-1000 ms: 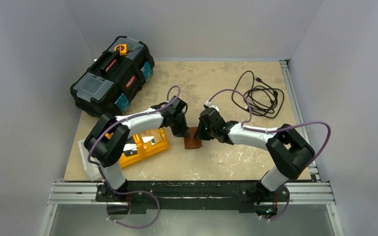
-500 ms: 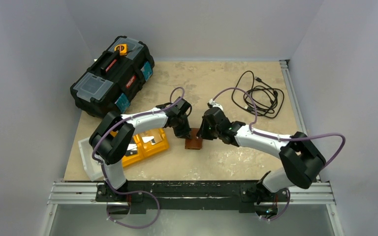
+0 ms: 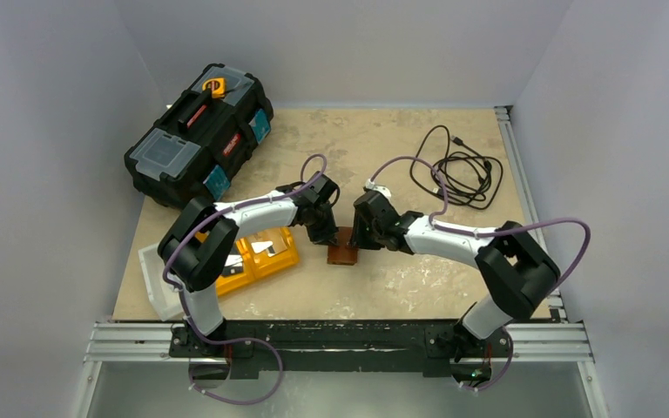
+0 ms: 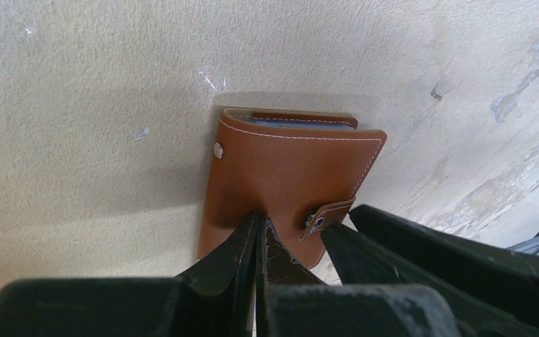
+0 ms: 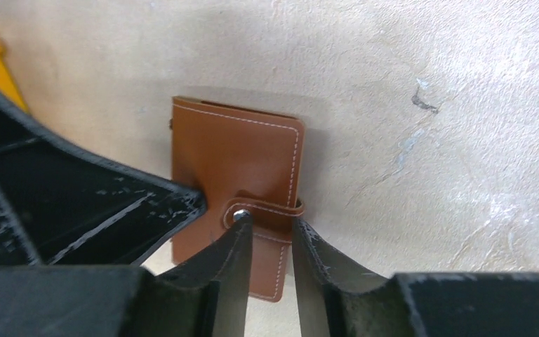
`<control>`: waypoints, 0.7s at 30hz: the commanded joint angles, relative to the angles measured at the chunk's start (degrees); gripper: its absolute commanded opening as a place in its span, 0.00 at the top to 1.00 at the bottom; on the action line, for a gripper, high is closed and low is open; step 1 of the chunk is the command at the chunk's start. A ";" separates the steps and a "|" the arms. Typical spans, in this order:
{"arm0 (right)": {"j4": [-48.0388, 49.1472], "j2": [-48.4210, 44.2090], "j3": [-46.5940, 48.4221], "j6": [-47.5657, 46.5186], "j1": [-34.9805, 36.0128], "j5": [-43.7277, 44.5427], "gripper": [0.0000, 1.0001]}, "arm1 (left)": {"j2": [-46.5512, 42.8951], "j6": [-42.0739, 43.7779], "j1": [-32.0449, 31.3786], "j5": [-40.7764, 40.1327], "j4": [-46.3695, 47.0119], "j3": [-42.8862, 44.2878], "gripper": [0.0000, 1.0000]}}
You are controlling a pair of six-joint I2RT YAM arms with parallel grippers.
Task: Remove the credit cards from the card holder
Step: Open the card holder at the center of the board.
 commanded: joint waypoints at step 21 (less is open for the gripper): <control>-8.47 9.85 10.49 -0.32 7.95 16.47 0.69 | -2.50 -1.11 2.40 1.96 2.77 -3.81 1.00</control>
